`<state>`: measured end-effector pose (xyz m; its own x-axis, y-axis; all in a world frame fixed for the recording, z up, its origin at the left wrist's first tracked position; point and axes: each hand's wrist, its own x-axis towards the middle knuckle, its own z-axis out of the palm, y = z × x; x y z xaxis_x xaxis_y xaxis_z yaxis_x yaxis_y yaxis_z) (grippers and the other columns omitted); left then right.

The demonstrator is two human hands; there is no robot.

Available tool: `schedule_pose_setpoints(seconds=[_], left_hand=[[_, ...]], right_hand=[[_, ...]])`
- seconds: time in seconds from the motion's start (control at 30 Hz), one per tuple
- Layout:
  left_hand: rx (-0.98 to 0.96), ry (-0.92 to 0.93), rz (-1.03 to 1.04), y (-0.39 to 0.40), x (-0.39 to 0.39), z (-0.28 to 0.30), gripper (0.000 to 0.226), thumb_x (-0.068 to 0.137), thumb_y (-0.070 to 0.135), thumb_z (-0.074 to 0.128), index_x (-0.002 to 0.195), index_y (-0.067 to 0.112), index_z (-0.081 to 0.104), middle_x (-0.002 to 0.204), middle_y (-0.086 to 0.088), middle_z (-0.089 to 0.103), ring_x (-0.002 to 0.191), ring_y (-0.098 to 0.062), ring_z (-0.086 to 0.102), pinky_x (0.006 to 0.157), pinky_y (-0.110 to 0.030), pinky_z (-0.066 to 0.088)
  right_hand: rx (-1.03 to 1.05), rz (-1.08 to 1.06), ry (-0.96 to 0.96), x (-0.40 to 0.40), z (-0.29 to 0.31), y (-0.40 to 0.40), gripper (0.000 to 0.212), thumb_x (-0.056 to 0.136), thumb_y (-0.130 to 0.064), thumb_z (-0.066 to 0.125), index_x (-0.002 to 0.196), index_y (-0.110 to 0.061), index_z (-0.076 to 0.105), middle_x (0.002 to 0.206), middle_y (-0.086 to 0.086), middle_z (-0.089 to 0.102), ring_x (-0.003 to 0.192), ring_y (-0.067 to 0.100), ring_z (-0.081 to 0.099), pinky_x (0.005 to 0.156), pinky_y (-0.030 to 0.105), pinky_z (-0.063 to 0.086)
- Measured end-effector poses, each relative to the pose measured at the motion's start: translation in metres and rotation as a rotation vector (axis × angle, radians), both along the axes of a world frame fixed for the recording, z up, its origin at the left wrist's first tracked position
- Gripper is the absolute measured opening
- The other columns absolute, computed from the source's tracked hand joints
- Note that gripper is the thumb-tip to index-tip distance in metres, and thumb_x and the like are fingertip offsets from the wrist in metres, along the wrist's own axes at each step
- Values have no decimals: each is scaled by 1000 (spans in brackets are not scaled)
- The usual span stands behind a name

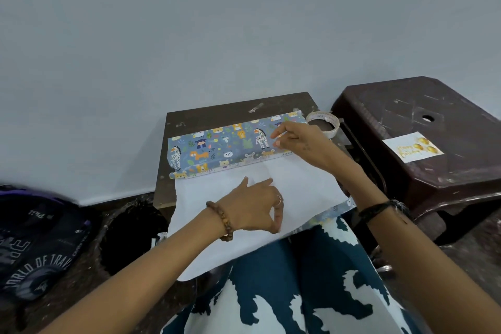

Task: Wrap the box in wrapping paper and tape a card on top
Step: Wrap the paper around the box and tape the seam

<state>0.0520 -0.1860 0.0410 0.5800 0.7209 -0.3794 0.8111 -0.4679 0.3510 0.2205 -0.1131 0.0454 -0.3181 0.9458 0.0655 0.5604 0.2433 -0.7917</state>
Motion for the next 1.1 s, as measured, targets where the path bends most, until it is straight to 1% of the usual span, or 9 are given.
schedule_pose_setpoints(seconds=[0.23, 0.33, 0.47, 0.6, 0.73, 0.8, 0.9, 1.0, 1.1], left_hand=[[21, 173, -64, -1, 9, 4, 39, 79, 51, 63, 95, 15, 68, 136, 4, 44, 144, -15, 1, 111, -58, -8], [56, 140, -49, 1, 11, 4, 18, 82, 28, 63, 92, 13, 67, 134, 1, 46, 144, -14, 4, 111, -57, -5], [158, 103, 29, 24, 9, 31, 15, 82, 27, 64, 91, 16, 69, 134, 2, 49, 143, -14, 10, 112, -56, 0], [436, 142, 125, 57, -3, 67, 17, 86, 28, 59, 91, 14, 68, 139, 0, 43, 144, -15, 6, 112, -56, 2], [748, -65, 375, 84, -12, 74, 13, 91, 22, 51, 97, 16, 61, 145, -2, 37, 145, -18, 5, 115, -48, 4], [891, -208, 477, 88, -14, 62, 17, 91, 15, 51, 107, 13, 57, 146, -6, 36, 144, -22, 9, 116, -44, 8], [1072, -434, 501, 83, -17, 36, 18, 88, 15, 50, 102, 9, 60, 127, -11, 54, 131, -28, 39, 106, -41, 33], [952, -574, 594, 67, -13, 1, 18, 87, 21, 44, 97, 16, 59, 107, 3, 52, 101, -14, 47, 82, -30, 40], [611, -769, 847, 45, -2, -35, 12, 89, 13, 52, 89, 24, 53, 98, 8, 52, 91, -8, 51, 75, -24, 41]], right_hand=[[-85, 53, -36, 19, 8, -8, 11, 89, -26, 63, 99, -22, 64, 90, 0, 68, 96, 21, 64, 92, 45, 49], [-99, 58, -72, 23, 14, -12, 18, 87, -30, 65, 103, -21, 65, 95, -3, 69, 98, 14, 63, 86, 29, 50], [-175, 109, -151, 25, 28, -18, 33, 78, -46, 68, 104, -27, 65, 97, -13, 68, 98, -1, 59, 68, 8, 41], [-183, 134, -351, 26, 40, -9, 52, 69, -55, 73, 114, -34, 60, 107, -18, 60, 104, 6, 55, 88, 25, 41], [10, 101, -492, 11, 42, 34, 51, 75, -44, 73, 118, -18, 62, 105, 3, 64, 101, 23, 57, 80, 32, 43], [56, 85, -473, 4, 41, 64, 40, 78, -40, 72, 106, -13, 65, 90, 2, 63, 91, 23, 58, 76, 35, 45], [113, 67, -545, -4, 38, 106, 27, 82, -38, 68, 77, -15, 55, 74, -1, 54, 78, 24, 53, 64, 33, 40], [59, 74, -476, -15, 31, 139, 43, 83, -36, 68, 62, -17, 36, 61, -2, 46, 61, 21, 49, 54, 29, 32], [-85, 130, -500, -24, 16, 161, 33, 86, -33, 66, 70, -14, 45, 64, 1, 54, 62, 23, 55, 55, 28, 38]])
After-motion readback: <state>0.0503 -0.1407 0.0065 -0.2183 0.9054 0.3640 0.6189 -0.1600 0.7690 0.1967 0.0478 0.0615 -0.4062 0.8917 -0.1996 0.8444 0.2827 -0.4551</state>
